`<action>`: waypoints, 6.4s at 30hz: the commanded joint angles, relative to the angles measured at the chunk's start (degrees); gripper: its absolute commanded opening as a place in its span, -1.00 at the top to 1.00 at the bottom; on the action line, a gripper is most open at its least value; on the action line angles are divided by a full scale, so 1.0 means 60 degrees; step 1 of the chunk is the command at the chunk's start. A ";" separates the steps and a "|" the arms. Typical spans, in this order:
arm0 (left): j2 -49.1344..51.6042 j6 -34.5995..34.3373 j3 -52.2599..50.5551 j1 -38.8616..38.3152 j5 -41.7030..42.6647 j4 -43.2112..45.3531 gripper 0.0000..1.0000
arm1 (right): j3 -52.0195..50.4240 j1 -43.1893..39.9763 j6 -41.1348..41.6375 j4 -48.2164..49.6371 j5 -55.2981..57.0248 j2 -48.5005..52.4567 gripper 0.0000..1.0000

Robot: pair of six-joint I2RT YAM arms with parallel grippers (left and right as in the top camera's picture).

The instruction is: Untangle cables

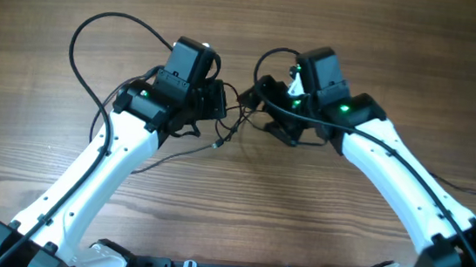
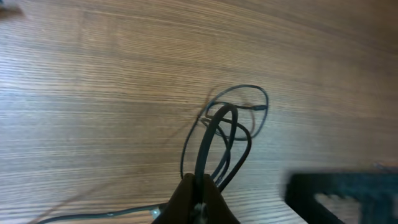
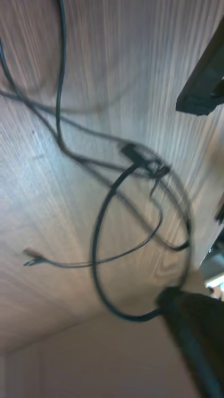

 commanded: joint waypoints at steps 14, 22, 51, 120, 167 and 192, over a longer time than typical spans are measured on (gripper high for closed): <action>-0.0197 -0.0025 0.0033 0.0382 0.0801 -0.0091 0.92 | -0.0106 0.0153 0.0328 0.1293 -0.0980 0.1705 0.91; -0.0197 -0.0025 0.0033 0.2157 -0.0240 -0.1300 0.92 | -0.0102 -0.2051 -0.2014 -0.0612 -0.1118 0.0321 0.91; -0.0193 -0.0025 0.0015 0.4335 0.0769 -0.1749 0.92 | 0.0102 -0.6102 -0.6557 0.0623 0.2728 -0.1927 0.92; 0.0022 -0.0809 0.0015 0.1810 0.2885 0.1869 0.92 | 0.5621 -0.8513 -0.6604 -0.2397 0.3235 0.1657 -0.99; 0.0863 -0.7526 0.0015 0.1158 -0.5125 -0.0965 0.69 | 0.2637 -0.4430 -0.6834 -0.2583 0.1060 0.1657 -0.99; -0.0546 -0.4801 0.0025 0.5049 -0.1621 -0.0280 -1.00 | 0.1610 0.1005 -0.8513 0.1741 0.2535 0.2685 -1.00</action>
